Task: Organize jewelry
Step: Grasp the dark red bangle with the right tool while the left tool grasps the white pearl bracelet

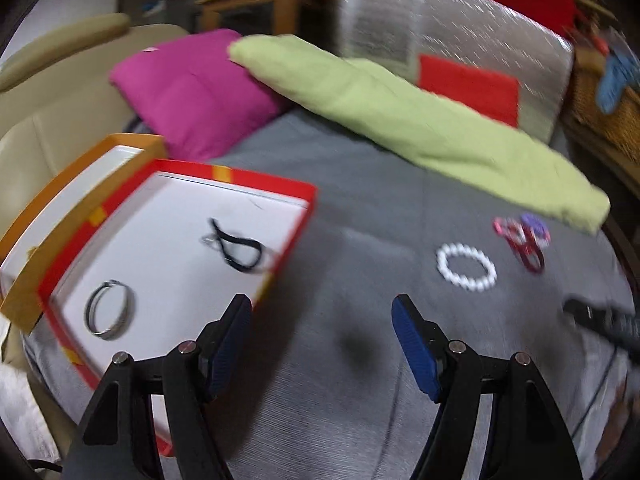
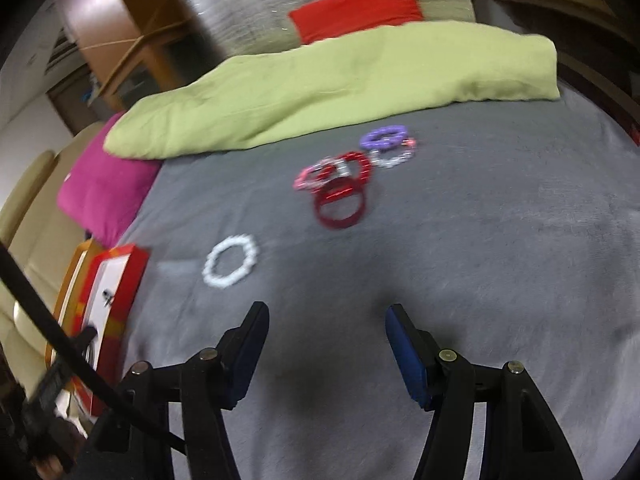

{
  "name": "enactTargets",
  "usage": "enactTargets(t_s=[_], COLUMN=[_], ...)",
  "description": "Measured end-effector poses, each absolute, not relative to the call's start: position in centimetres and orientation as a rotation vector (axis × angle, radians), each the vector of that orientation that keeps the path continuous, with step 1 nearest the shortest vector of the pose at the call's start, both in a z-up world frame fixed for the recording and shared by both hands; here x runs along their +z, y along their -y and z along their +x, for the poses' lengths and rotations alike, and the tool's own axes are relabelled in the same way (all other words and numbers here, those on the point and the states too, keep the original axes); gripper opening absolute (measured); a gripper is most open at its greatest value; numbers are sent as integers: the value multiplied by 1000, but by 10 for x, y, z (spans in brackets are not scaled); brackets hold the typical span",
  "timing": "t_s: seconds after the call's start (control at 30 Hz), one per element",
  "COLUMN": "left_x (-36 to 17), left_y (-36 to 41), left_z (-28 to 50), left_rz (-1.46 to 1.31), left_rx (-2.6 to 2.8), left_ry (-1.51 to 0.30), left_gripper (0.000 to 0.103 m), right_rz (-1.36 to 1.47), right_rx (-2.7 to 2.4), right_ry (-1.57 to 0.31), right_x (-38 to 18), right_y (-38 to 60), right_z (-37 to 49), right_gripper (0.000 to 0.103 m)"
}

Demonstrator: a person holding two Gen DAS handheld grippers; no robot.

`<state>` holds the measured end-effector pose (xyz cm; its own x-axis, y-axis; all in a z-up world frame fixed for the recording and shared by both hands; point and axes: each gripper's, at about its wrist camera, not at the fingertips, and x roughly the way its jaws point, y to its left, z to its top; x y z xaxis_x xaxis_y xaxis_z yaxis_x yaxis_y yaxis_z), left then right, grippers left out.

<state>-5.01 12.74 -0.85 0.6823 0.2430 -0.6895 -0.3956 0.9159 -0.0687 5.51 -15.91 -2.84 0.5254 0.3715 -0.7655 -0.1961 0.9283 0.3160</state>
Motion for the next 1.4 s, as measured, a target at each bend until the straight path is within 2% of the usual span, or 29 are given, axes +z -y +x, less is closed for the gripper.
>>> enactTargets(t_s=[0.03, 0.07, 0.2, 0.3, 0.4, 0.43, 0.47, 0.87, 1.23, 1.3, 1.33, 1.4], left_x=[-9, -10, -10, -10, -11, -11, -11, -18, -26, -39, -51, -56], left_y=[-124, -121, -117, -118, -115, -115, -115, -95, -60, -57, -56, -53], left_z=[-48, -50, -50, -48, -46, -46, -46, -33, 77, 95, 105, 108], left_rz=[-200, -189, -169, -179, -178, -176, -176, -153, -211, -209, -211, -199], left_rx=[355, 350, 339, 336, 330, 328, 327, 254, 208, 222, 222, 226], left_ry=[-744, -746, -750, -750, -746, -746, -745, -797, -964, -1016, -1068, -1065], left_gripper=[73, 73, 73, 73, 73, 73, 73, 73, 73, 62, 43, 25], right_rz=[197, 191, 165, 123, 86, 84, 67, 137, 242, 264, 273, 291], right_rx=[337, 330, 290, 243, 205, 202, 190, 304, 419, 426, 428, 432], right_ry=[-969, -972, -976, -995, -1054, -1066, -1058, -960, -903, -904, -905, -906], right_x=[-29, -29, -26, -28, -44, -50, -51, -32, -29, -29, -30, -30], right_y=[160, 158, 151, 136, 127, 127, 127, 183, 194, 198, 200, 202], right_z=[64, 72, 111, 134, 157, 159, 159, 62, 47, 49, 50, 52], right_gripper=[50, 49, 48, 44, 20, 8, 6, 5, 5, 5, 5, 5])
